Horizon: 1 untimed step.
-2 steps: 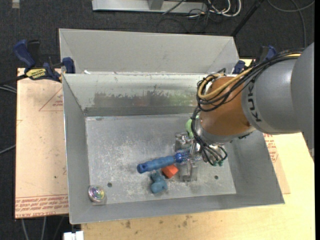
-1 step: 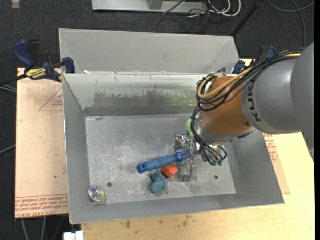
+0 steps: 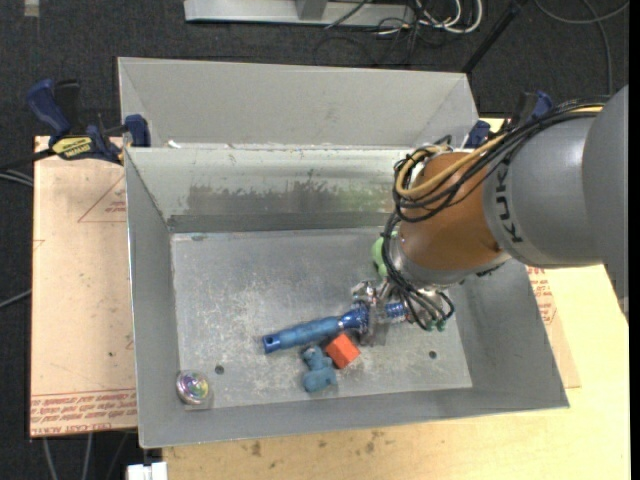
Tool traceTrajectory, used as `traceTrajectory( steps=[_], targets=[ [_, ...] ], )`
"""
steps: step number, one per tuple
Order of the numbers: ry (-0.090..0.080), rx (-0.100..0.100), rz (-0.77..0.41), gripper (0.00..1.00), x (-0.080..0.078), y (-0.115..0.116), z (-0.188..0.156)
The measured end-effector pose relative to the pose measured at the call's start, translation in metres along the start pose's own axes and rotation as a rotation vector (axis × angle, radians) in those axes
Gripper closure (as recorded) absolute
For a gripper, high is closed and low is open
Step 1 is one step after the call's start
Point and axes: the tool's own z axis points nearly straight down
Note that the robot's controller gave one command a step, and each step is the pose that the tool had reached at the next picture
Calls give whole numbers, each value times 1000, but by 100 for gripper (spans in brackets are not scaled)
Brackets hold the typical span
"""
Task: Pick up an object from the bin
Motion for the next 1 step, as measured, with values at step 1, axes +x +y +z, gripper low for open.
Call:
traceTrajectory(
  steps=[1],
  targets=[
    [-9,6,-1,100,-2,1,-135]
  ],
)
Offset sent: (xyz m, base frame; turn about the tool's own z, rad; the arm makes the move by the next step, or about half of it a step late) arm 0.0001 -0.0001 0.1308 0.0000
